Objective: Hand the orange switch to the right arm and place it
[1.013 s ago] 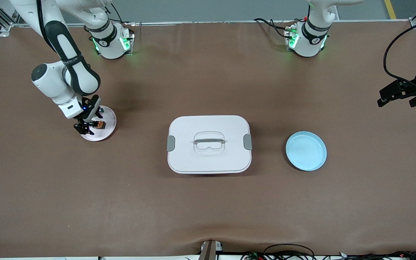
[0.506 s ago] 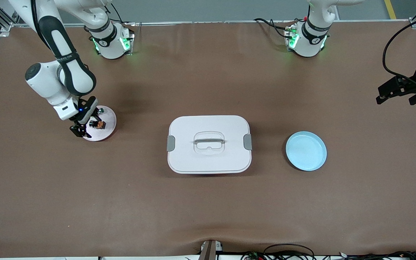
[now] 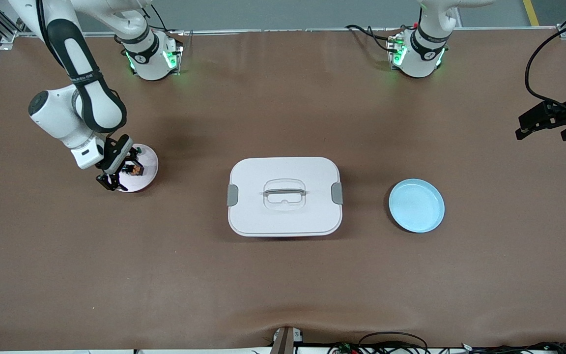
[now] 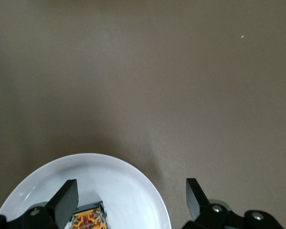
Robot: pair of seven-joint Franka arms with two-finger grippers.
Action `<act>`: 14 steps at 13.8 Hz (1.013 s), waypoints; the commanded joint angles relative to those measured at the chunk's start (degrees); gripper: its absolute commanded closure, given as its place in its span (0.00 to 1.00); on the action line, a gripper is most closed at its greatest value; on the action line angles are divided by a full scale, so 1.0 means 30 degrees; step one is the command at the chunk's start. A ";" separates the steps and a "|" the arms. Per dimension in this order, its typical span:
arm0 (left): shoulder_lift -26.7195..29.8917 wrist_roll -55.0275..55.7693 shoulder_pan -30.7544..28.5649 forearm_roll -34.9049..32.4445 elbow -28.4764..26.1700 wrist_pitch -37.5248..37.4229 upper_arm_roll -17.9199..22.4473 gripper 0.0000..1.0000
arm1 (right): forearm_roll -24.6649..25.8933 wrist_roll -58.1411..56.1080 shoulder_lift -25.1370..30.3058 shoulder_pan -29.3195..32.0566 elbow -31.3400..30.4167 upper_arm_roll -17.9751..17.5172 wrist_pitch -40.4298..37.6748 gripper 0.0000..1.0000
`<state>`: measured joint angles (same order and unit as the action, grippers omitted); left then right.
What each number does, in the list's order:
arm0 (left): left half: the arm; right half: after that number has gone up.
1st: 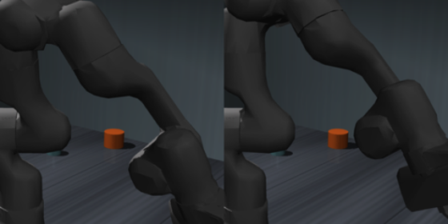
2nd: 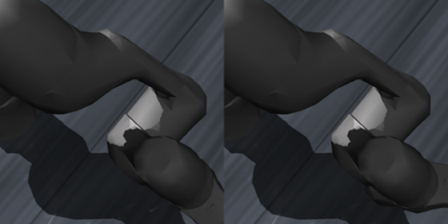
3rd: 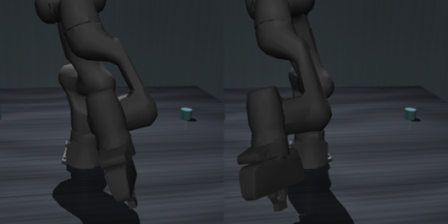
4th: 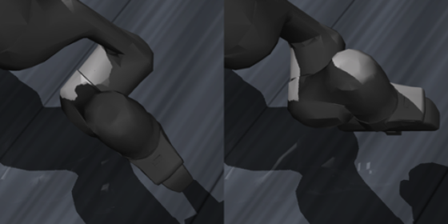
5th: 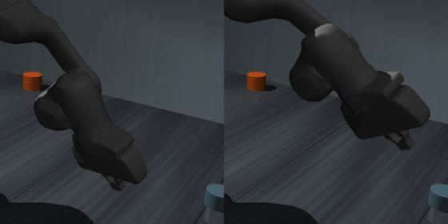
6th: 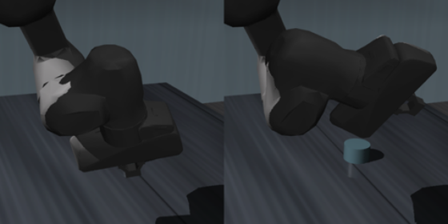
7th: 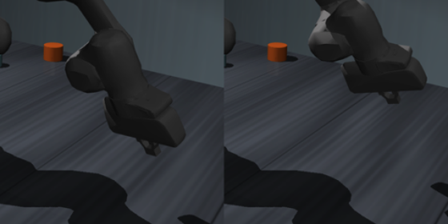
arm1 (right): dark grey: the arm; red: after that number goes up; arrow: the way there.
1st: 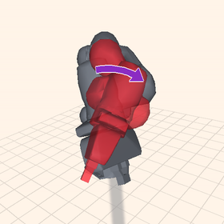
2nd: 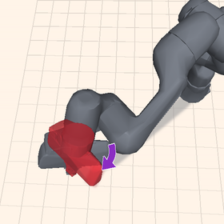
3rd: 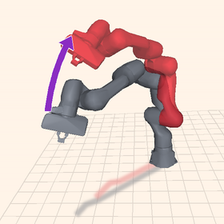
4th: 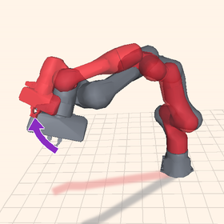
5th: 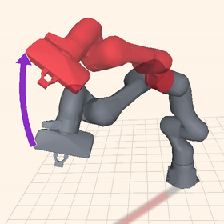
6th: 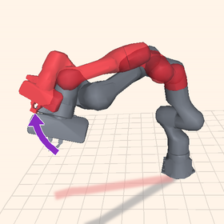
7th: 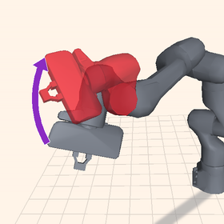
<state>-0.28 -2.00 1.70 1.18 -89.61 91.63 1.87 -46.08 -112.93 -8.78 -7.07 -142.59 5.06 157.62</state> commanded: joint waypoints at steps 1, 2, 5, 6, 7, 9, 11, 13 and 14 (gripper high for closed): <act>-0.0258 -0.0008 0.0020 -0.0188 0.0632 -0.0484 -0.0007 0.00 | 0.3332 0.3146 0.0787 0.0479 0.0593 0.0302 -0.2082 0.00; -0.0258 -0.0007 0.0137 -0.0333 0.0632 -0.0455 -0.0007 0.00 | 0.5205 0.5019 0.1049 0.0539 0.0944 0.0333 -0.2902 0.00; -0.0346 0.0081 0.0051 -0.0190 0.0661 -0.0455 -0.0007 0.00 | 0.8994 0.8895 0.1841 0.1240 0.2902 0.0304 -0.6878 0.00; -0.0346 0.0052 -0.0008 -0.0159 0.0661 -0.0484 -0.0036 0.00 | 0.9525 0.9398 0.1901 0.1387 0.3722 0.0304 -0.8025 0.00; -0.0317 0.0052 0.0020 -0.0158 0.0690 -0.0455 -0.0036 0.00 | 0.9995 0.9722 0.1873 0.1621 0.4774 0.0275 -0.9255 0.00; -0.0346 0.0081 0.0137 -0.0304 0.0720 -0.0455 -0.0036 0.00 | 1.1193 1.1414 0.1901 0.1769 0.6651 0.0304 -1.1629 0.00; -0.0346 0.0081 0.0138 -0.0247 0.0720 -0.0455 -0.0036 0.00 | 1.3095 1.3756 0.1960 0.1944 0.8816 0.0275 -1.4409 0.00; -0.0316 0.0023 0.0021 -0.0159 0.0720 -0.0484 -0.0036 0.00 | 1.4856 1.5779 0.1960 0.1975 1.0957 0.0245 -1.7194 0.00; -0.0287 0.0022 0.0050 -0.0158 0.0720 -0.0484 -0.0036 0.00 | 1.4892 1.6892 0.2047 0.2004 1.1634 0.0303 -1.8164 0.00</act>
<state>-0.60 -1.99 1.86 1.18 -89.08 91.53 1.83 -3.93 -67.79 -2.67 -1.93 -112.31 6.43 108.65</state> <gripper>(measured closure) 0.000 0.000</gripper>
